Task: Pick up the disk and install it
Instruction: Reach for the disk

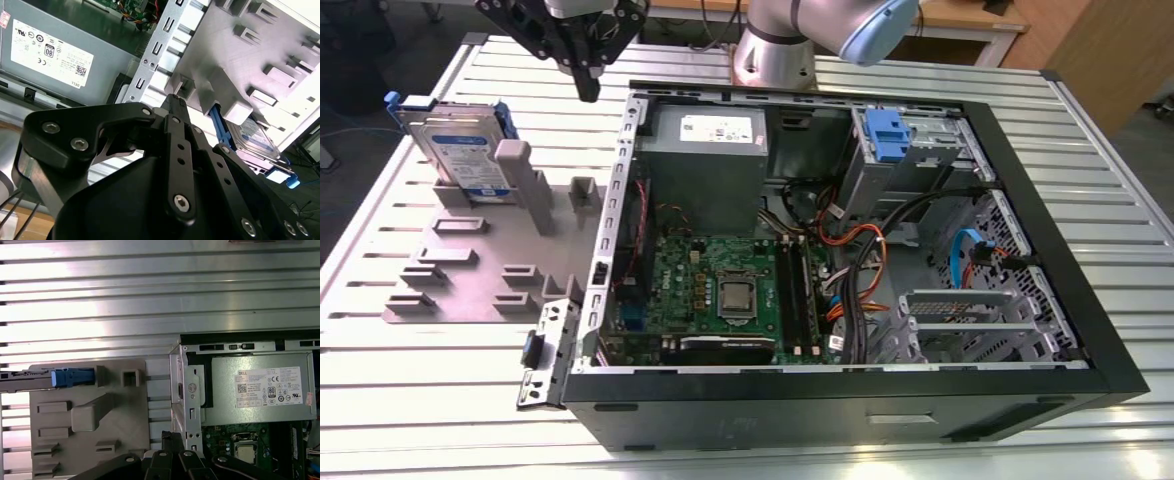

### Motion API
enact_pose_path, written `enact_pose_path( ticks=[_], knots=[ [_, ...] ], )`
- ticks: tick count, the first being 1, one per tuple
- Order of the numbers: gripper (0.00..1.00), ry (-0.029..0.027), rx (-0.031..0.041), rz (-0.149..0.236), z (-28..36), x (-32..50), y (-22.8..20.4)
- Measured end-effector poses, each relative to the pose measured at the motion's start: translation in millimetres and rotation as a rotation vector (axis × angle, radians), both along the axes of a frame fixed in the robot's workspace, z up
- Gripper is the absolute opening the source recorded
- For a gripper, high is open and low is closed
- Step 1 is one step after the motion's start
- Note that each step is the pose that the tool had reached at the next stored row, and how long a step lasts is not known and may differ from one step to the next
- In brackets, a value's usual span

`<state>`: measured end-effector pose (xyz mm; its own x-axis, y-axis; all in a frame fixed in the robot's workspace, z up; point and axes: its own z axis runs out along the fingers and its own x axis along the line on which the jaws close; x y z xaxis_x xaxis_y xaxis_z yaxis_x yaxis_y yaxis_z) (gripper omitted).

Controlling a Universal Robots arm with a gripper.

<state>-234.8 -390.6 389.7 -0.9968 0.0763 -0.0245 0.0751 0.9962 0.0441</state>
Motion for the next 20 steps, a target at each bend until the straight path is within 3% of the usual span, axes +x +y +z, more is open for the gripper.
enact_pose_path(
  ticks=[20],
  knots=[
    [0.11, 0.0000, 0.0000, 0.000, -0.2, -4.2, 0.0]
  ],
)
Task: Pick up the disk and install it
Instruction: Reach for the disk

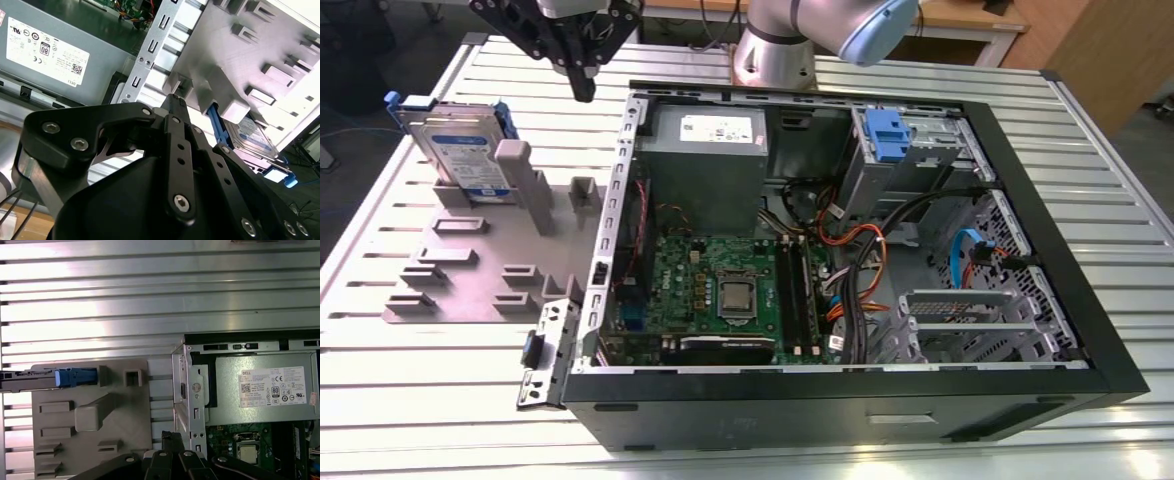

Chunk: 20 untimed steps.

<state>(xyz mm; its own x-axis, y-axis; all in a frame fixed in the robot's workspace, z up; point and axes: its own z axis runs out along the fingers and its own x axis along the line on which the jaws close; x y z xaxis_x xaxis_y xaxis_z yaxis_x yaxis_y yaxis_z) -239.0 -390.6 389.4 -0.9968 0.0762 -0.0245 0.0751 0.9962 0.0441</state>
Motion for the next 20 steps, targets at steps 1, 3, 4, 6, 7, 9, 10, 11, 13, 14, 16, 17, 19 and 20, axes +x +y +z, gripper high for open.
enact_pose_path(
  ticks=[1, 3, 4, 6, 7, 9, 10, 11, 13, 14, 16, 17, 19, 20],
  knots=[
    [0.11, 0.0000, 0.0000, 0.000, 0.0, -0.4, 0.0],
    [0.11, 0.0000, 0.0000, 0.000, 0.0, -0.6, 0.0],
    [0.11, 0.0000, 0.0000, 0.000, 0.0, -0.8, 0.0],
    [0.11, 0.0000, 0.0000, 0.000, 0.0, -1.6, 0.0],
    [0.11, 0.0001, 0.0000, 0.000, 0.0, -2.1, 0.0],
    [0.11, 0.0000, 0.0000, 0.000, 0.0, -3.4, 0.0],
    [0.11, 0.0000, 0.0000, 0.000, 0.0, -4.0, 0.0],
    [0.11, 0.0000, 0.0000, 0.000, 0.0, -4.7, 0.0],
    [0.11, 0.0000, 0.0000, 0.000, 0.0, -6.4, 0.0],
    [0.11, 0.0000, 0.0000, 0.000, 0.0, -7.1, 0.0],
    [0.11, -0.0001, 0.0001, 0.000, -0.1, -7.5, 0.0],
    [0.11, 0.0000, 0.0000, 0.000, 0.0, -8.0, 0.0],
    [0.11, 0.0000, 0.0000, 0.000, 0.0, -8.6, 0.0],
    [0.11, 0.0000, 0.0000, 0.000, 0.0, -8.6, 0.0]
  ],
)
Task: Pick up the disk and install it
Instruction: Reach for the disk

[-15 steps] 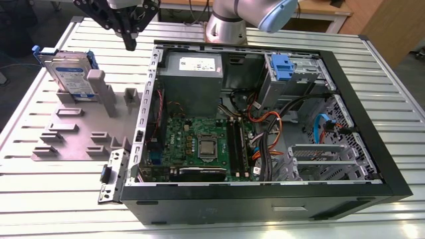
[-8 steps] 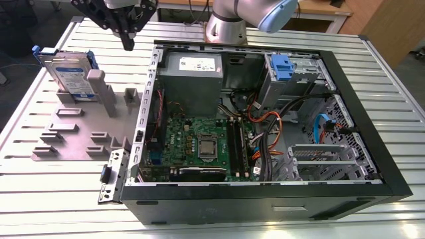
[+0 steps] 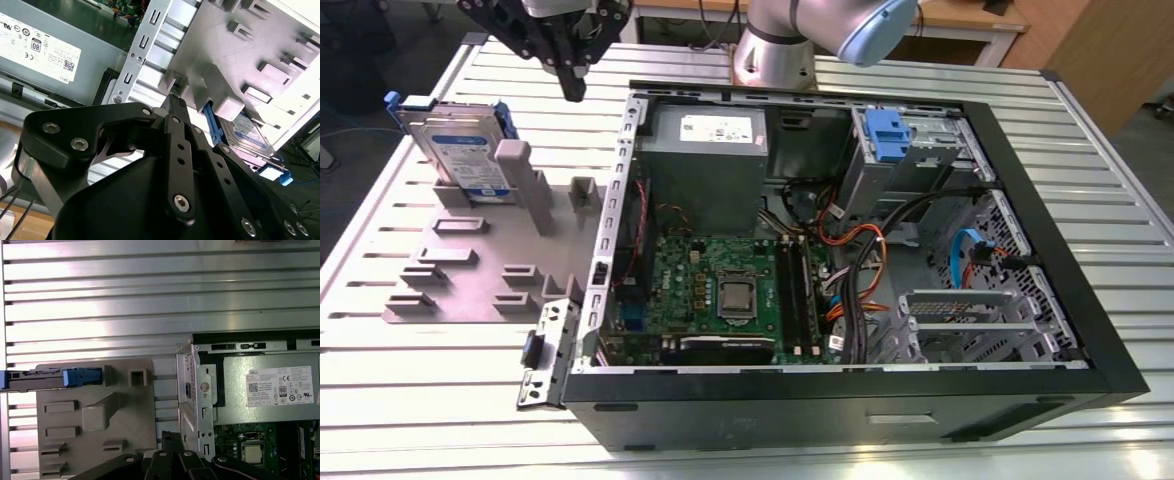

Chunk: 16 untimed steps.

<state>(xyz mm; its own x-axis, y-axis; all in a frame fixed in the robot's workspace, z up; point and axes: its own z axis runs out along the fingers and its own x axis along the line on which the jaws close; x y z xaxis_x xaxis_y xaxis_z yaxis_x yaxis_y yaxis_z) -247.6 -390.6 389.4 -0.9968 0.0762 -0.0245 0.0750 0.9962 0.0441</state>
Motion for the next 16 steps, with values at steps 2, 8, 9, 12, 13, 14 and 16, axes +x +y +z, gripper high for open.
enact_pose_path(
  ticks=[2, 8, 9, 12, 13, 14, 16],
  knots=[
    [0.11, 0.0000, 0.0000, 0.000, 0.0, -0.5, 0.0],
    [0.11, 0.0000, 0.0000, 0.000, -0.1, -3.2, 0.0],
    [0.11, 0.0000, 0.0000, 0.000, -0.1, -3.3, 0.0],
    [0.11, 0.0000, 0.0000, 0.000, -0.1, -3.8, 0.0],
    [0.11, 0.0000, 0.0000, 0.000, -0.1, -3.9, 0.0],
    [0.11, 0.0000, 0.0000, 0.000, -0.1, -4.1, 0.0],
    [0.11, -0.0001, 0.0000, 0.000, -0.2, -4.7, 0.0]
  ],
)
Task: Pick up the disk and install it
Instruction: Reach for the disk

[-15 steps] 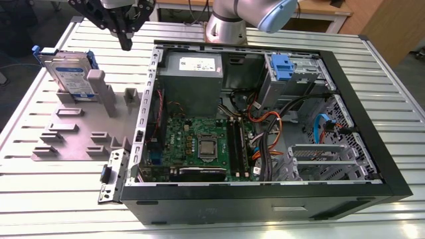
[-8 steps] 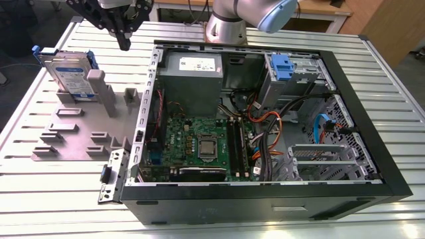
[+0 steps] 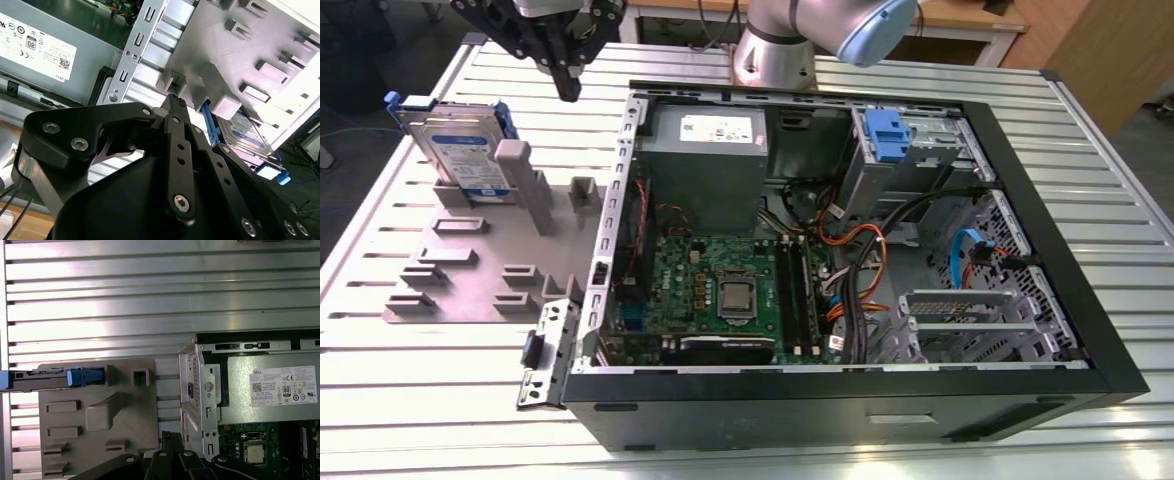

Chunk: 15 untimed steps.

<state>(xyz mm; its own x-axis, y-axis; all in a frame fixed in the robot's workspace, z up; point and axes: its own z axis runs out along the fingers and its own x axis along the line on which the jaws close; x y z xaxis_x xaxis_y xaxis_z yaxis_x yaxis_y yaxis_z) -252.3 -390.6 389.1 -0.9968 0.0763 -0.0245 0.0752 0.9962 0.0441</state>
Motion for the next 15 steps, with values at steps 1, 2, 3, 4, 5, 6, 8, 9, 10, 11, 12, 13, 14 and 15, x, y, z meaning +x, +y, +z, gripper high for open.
enact_pose_path(
  ticks=[1, 2, 3, 4, 5, 6, 8, 9, 10, 11, 12, 13, 14, 15],
  knots=[
    [0.11, 0.0000, 0.0000, 0.000, 0.0, -0.5, 0.0],
    [0.11, 0.0002, -0.0001, 0.000, 0.0, -1.0, 0.0],
    [0.11, 0.0001, 0.0000, 0.000, -0.1, -1.5, 0.0],
    [0.11, 0.0001, 0.0000, 0.000, -0.2, -2.1, 0.0],
    [0.11, 0.0001, 0.0000, 0.000, -0.2, -2.6, 0.0],
    [0.11, 0.0001, 0.0000, 0.000, -0.2, -3.3, 0.0],
    [0.11, 0.0001, 0.0000, 0.000, -0.3, -4.5, 0.0],
    [0.11, 0.0000, 0.0000, 0.000, -0.3, -5.1, 0.0],
    [0.11, 0.0001, -0.0001, 0.000, -0.4, -5.9, 0.0],
    [0.11, 0.0000, 0.0000, 0.000, -0.4, -6.5, 0.0],
    [0.11, 0.0001, 0.0000, 0.000, -0.4, -7.0, 0.0],
    [0.11, 0.0000, 0.0000, 0.000, -0.5, -7.4, 0.0],
    [0.11, 0.0001, 0.0000, 0.000, -0.5, -7.6, 0.0],
    [0.11, 0.0001, -0.0001, 0.000, -0.5, -7.7, 0.0]
  ],
)
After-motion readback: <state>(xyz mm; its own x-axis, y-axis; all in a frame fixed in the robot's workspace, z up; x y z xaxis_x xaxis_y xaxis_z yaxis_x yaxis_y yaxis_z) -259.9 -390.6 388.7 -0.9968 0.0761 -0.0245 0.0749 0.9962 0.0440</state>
